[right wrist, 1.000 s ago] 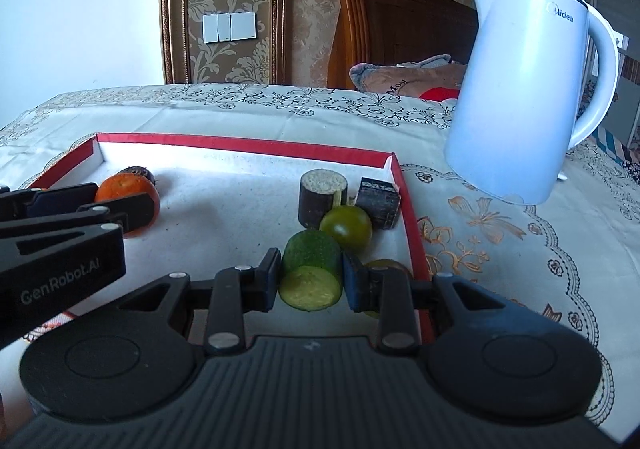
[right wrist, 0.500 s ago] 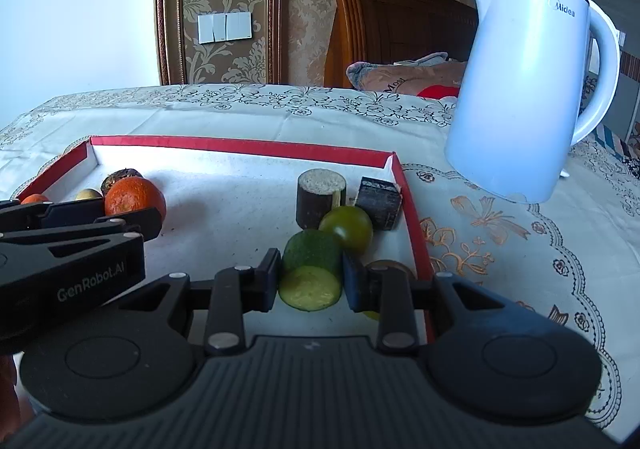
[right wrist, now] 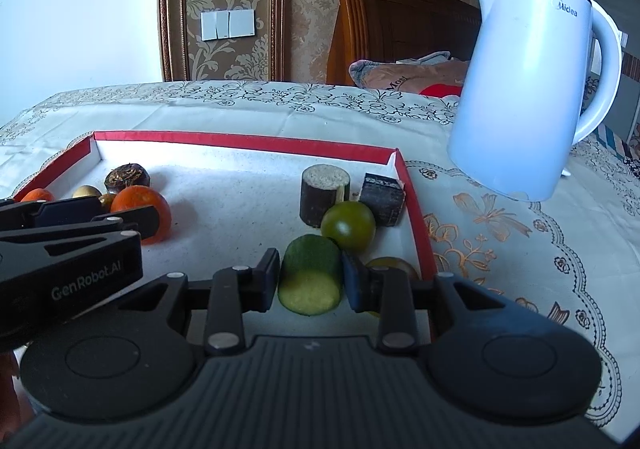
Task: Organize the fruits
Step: 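Open both tools to release the orange and cucumber slice in the tray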
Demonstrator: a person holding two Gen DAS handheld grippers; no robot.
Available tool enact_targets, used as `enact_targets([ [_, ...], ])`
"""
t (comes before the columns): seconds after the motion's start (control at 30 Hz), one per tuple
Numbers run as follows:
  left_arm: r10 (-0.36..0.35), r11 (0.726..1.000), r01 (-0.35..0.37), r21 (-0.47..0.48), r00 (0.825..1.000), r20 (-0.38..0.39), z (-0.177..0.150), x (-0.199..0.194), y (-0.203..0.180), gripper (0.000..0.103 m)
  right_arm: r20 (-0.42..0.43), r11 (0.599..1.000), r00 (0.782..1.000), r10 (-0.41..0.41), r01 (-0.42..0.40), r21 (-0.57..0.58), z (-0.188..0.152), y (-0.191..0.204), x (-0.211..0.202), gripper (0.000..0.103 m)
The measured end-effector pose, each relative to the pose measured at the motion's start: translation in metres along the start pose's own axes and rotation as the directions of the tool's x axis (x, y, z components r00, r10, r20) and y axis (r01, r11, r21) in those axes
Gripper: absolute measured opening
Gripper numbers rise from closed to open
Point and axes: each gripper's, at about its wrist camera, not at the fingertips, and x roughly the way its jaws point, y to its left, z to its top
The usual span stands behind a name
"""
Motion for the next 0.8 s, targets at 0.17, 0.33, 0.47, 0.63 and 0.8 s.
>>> enact_targets([
  [0.17, -0.003, 0.999, 0.002, -0.039, 1.0, -0.013, -0.001, -0.001, 0.009, 0.058, -0.001, 1.0, 1.0, 0.014, -0.014, -0.009, -0.003, 0.004, -0.004, 0.046],
  [0.33, 0.002, 1.0, -0.002, -0.028, 1.0, 0.0, -0.005, -0.009, 0.013, 0.058, 0.001, 0.999, 0.999, 0.049, -0.049, 0.022, -0.007, 0.001, -0.013, 0.053],
  [0.47, -0.005, 1.0, 0.006, -0.028, 1.0, 0.019, -0.007, -0.02, 0.016, 0.061, 0.013, 0.998, 0.998, 0.063, -0.064, 0.024, -0.01, 0.002, -0.022, 0.061],
  [0.63, -0.005, 0.999, 0.006, -0.038, 1.0, 0.026, -0.008, -0.024, 0.019, 0.063, 0.01, 0.998, 0.998, 0.061, -0.061, 0.008, -0.013, 0.005, -0.024, 0.064],
  [0.8, 0.004, 1.0, -0.003, -0.02, 1.0, 0.028, -0.011, -0.027, 0.018, 0.063, 0.012, 0.996, 0.997, 0.082, -0.082, 0.029, -0.016, 0.002, -0.029, 0.067],
])
